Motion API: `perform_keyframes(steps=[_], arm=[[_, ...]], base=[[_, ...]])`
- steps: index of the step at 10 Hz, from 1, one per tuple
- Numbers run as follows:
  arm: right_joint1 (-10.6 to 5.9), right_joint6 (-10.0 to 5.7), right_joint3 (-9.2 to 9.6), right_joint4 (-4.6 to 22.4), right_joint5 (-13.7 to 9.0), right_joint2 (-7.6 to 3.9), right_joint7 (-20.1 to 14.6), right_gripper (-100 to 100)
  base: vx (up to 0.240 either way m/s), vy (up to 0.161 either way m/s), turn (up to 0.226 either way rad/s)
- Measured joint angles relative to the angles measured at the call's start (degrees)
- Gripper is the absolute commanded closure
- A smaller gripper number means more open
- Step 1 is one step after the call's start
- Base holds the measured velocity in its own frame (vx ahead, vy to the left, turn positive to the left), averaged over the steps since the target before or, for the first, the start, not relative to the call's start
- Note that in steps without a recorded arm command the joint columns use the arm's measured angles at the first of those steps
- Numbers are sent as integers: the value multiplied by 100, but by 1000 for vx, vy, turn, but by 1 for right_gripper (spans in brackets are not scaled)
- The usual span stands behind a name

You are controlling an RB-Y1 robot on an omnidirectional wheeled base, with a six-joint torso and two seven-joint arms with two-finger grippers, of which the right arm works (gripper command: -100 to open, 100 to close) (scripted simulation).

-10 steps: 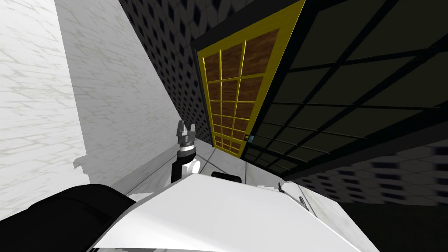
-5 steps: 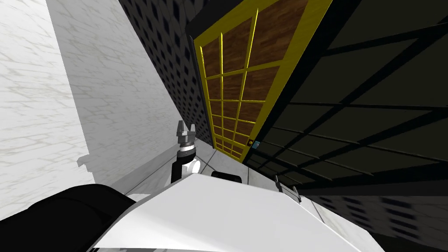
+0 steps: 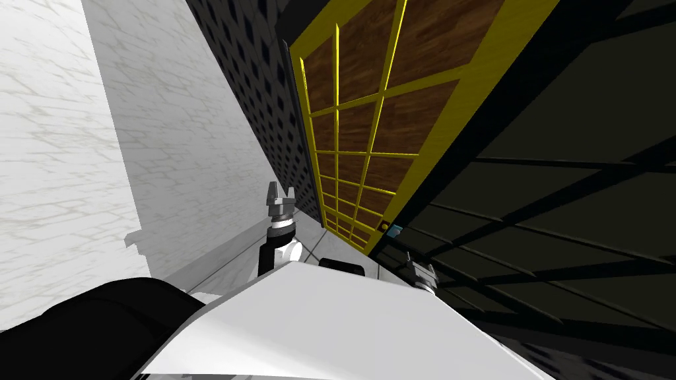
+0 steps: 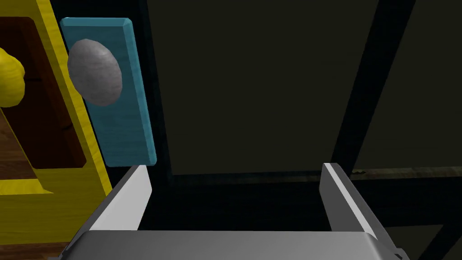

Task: Pull the door open

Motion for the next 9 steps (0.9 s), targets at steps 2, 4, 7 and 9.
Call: perform_keyframes(steps=[2, 4, 7, 9], arm=[[-246, -34, 58, 22, 47, 36, -63, -100], [-408, -60, 113, -49, 93, 84, -83, -100], [-406, -63, 114, -49, 94, 86, -82, 100], [-413, -51, 125, -50, 99, 93, -78, 100]], base=[[226, 7, 139], [150, 18, 51], [-28, -1, 7], [-5, -1, 3]])
